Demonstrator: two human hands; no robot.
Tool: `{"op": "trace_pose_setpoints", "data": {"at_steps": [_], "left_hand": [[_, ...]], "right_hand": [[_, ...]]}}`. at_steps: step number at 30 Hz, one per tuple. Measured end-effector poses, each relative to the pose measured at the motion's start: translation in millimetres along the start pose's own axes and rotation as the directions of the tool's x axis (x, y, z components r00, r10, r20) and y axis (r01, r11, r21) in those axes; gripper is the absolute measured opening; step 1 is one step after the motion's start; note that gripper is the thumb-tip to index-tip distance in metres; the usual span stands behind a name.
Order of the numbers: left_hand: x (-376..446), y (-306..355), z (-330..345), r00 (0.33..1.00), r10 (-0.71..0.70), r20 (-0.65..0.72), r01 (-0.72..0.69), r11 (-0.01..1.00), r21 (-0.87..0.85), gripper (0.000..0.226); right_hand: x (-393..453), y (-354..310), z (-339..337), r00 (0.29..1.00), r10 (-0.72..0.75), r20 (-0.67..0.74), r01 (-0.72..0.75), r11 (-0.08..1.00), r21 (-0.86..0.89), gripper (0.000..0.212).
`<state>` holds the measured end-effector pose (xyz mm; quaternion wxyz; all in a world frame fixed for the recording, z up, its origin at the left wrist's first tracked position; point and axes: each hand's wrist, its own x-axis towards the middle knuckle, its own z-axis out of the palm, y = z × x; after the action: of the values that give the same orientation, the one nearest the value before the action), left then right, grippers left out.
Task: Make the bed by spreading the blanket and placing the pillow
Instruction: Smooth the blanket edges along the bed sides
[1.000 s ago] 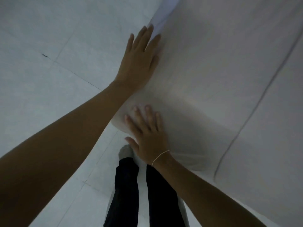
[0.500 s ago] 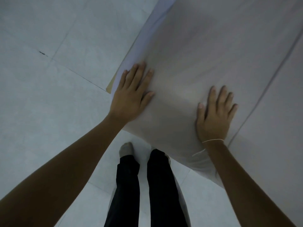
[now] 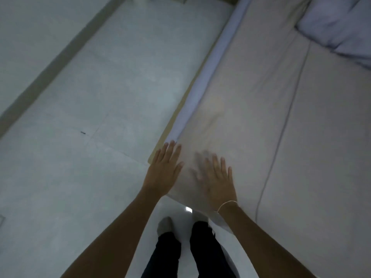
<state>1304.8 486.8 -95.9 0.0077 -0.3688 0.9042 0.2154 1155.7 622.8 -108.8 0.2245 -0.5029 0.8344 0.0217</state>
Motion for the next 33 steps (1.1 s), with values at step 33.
{"op": "trace_pose_setpoints", "data": {"at_steps": [33], "left_hand": [[309,-51,-457,0.917,0.369,-0.153,-0.356,0.929,0.103,0.044]], "right_hand": [[229,-128,-388,0.736,0.609,-0.296,-0.368,0.727,0.580,0.056]]}}
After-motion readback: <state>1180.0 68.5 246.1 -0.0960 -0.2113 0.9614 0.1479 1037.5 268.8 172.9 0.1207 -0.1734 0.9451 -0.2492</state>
